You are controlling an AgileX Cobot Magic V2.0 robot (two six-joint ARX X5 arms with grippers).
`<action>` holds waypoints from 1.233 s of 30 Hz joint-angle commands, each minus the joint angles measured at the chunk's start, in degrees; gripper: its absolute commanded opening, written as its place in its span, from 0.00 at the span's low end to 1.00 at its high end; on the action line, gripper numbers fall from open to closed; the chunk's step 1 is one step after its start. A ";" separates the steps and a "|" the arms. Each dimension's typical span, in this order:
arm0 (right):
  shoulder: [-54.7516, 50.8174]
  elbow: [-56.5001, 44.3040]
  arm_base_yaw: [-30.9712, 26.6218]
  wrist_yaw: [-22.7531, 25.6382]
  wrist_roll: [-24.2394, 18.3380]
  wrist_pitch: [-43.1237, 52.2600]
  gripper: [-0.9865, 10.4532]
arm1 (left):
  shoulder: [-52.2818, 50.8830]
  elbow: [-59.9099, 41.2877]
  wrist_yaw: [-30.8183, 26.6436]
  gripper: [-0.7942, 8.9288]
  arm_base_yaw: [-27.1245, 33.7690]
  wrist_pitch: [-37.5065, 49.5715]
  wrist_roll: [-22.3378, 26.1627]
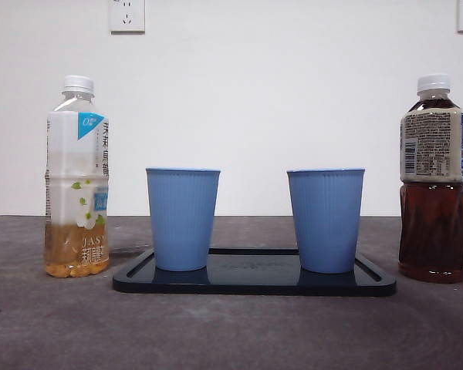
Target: Pour the drink into the cup
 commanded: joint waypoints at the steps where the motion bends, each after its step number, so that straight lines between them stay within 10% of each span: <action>1: 1.99 5.46 0.48 -1.31 1.31 -3.04 0.10 | 1.51 5.51 0.33 0.10 -0.37 -1.81 -2.25; 19: 24.46 42.01 1.11 -21.88 -1.11 -22.05 0.10 | 26.43 47.82 19.19 0.10 -4.90 -26.03 2.86; 37: 33.31 55.15 11.63 -21.94 -18.58 -40.52 0.10 | 37.09 60.37 28.72 0.16 -9.60 -34.64 14.60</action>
